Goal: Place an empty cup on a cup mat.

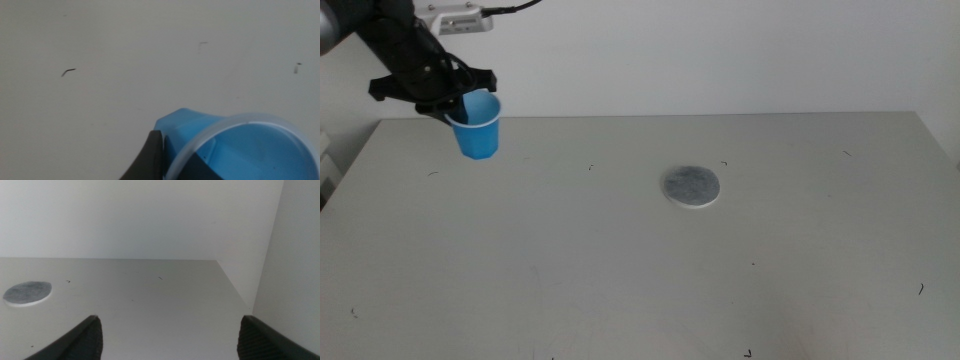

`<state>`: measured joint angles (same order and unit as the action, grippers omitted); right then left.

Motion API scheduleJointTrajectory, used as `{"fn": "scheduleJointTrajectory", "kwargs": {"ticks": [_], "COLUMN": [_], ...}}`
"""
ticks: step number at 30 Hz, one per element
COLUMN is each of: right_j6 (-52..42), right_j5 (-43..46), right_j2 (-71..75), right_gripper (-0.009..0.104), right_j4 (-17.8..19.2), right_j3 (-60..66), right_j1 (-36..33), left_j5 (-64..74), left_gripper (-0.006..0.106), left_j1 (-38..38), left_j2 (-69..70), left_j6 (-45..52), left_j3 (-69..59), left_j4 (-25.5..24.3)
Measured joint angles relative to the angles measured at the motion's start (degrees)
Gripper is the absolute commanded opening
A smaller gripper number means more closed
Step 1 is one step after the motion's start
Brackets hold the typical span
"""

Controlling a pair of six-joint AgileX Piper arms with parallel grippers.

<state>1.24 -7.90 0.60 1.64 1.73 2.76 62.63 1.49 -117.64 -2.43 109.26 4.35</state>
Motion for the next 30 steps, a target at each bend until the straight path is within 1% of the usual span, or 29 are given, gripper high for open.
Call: {"fn": "scheduleJointTrajectory", "kwargs": {"ticks": [9,18,24,30], "right_j6": [0.0,0.0,0.0,0.0], "right_j5": [0.0,0.0,0.0,0.0], "right_j2": [0.0,0.0,0.0,0.0], "right_gripper": [0.094,0.094,0.094,0.094], "right_j4": [0.0,0.0,0.0,0.0], "right_j3": [0.0,0.0,0.0,0.0], "right_j1": [0.0,0.0,0.0,0.0], "left_j5": [1.5,1.4,1.2,-1.8], "left_gripper": [0.0,0.0,0.0,0.0], "left_j1": [11.4,21.9,27.2,29.6], "left_j2": [-0.9,-9.0,-14.5,-18.0], "left_j6": [-5.3,-9.4,-11.3,-11.9], "left_j3": [6.7,15.0,20.9,22.4], "left_j4": [0.0,0.0,0.2,0.2]}}
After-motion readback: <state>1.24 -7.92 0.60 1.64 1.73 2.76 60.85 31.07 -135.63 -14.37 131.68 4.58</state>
